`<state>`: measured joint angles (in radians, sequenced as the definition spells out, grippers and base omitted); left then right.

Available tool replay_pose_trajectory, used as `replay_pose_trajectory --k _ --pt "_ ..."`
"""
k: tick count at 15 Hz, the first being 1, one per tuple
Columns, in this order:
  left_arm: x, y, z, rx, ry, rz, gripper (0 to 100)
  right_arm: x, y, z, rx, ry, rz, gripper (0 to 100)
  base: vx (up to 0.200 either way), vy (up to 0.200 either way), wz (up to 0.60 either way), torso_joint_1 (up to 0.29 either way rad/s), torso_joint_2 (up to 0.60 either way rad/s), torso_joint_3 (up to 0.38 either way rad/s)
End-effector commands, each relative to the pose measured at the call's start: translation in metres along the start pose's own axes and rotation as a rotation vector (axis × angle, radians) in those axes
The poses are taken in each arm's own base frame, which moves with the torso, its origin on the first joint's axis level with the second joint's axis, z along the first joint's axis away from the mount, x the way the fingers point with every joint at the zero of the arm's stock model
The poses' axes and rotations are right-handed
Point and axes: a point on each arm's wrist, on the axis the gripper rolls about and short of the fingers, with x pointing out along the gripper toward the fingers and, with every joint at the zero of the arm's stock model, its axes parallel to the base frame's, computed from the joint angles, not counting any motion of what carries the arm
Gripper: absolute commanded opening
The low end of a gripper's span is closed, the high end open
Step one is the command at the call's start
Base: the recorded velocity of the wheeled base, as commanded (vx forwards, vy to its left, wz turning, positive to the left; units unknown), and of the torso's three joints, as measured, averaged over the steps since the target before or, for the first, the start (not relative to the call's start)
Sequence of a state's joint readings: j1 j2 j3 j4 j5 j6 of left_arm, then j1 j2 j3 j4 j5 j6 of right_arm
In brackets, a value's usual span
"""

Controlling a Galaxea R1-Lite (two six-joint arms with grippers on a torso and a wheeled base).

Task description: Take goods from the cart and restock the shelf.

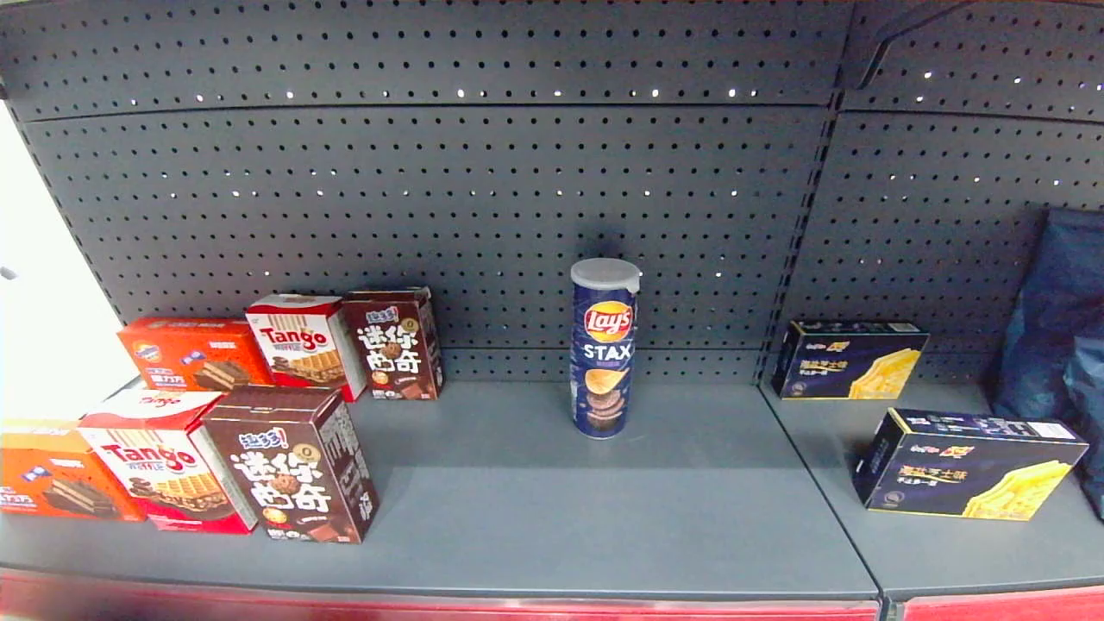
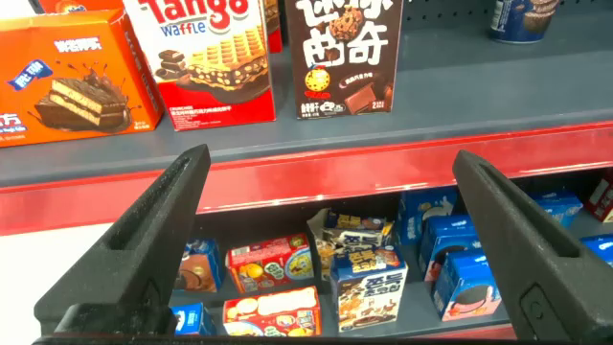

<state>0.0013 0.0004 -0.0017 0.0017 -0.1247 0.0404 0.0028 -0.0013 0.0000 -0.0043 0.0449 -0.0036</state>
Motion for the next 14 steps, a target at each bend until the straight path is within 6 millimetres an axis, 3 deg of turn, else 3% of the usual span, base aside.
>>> replay_pose_trajectory --k 1,10,14 --pt "0.0 0.0 0.0 -0.002 0.0 0.001 100 0.0001 0.0 0.0001 -0.001 0.001 0.001 100 0.0 0.0 0.0 0.0 0.0 0.0" --pt "0.0 0.0001 0.0 -0.008 0.0 0.004 100 0.0001 -0.0001 0.0001 -0.001 0.001 -0.002 100 0.0 0.0 0.0 0.0 0.0 0.0" --pt "0.0 0.0 0.0 -0.007 0.0 0.002 100 0.0001 -0.0001 0.0001 0.001 0.001 -0.002 100 0.0 0.0 0.6 0.0 0.0 0.002"
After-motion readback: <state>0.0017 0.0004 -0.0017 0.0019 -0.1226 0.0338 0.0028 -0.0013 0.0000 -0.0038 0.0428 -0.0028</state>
